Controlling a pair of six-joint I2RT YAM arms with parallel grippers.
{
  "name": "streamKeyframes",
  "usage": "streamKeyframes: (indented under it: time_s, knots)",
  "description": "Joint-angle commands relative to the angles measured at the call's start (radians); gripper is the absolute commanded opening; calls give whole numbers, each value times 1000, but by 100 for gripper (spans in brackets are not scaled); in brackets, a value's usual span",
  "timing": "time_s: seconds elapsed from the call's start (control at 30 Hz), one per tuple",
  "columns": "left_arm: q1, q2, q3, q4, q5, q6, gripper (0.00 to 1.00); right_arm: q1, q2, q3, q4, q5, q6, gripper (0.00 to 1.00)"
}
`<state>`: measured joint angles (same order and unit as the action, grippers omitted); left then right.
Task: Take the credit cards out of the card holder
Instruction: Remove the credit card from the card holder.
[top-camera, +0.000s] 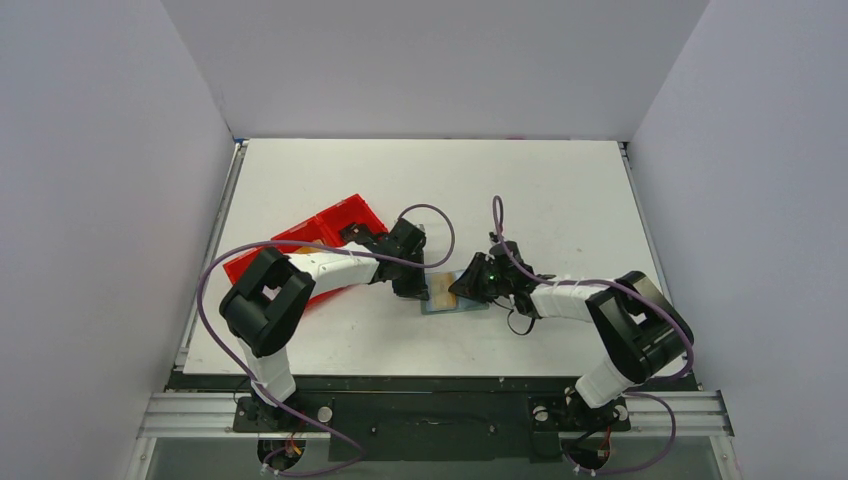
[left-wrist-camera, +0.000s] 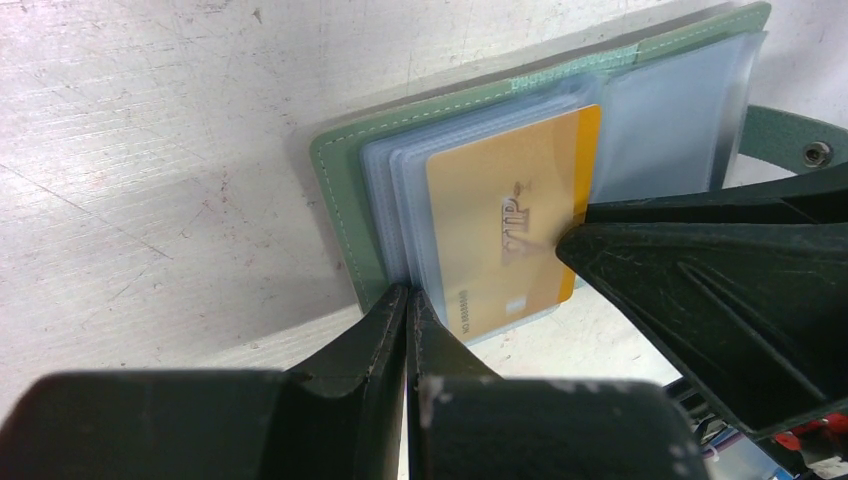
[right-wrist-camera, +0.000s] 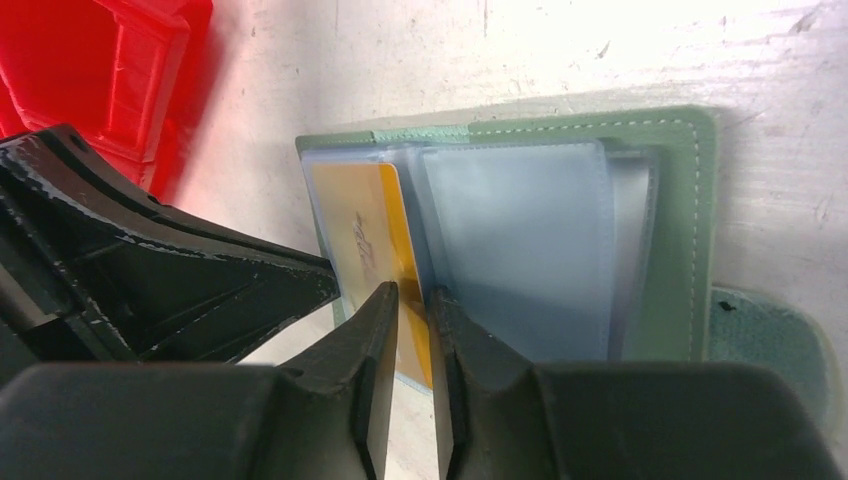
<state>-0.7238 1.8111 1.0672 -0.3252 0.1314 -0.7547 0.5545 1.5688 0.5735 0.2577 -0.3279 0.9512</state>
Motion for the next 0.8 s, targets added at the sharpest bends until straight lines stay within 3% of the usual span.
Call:
streamKeyframes:
  time_s: [0.0, 0.1, 0.27, 0.77]
  knots:
    - [9, 74, -23, -63, -95, 36, 0, -11, 18, -19, 102, -17, 25, 12]
    - [8, 77, -24, -63, -96, 35, 0, -19, 17, -33, 120, -25, 34, 4]
    - [8, 79, -22, -65, -96, 34, 0, -21, 16, -46, 134, -30, 36, 0]
    - [20, 80, -43, -71, -110, 35, 0, -84, -28, -98, 103, -18, -7, 0]
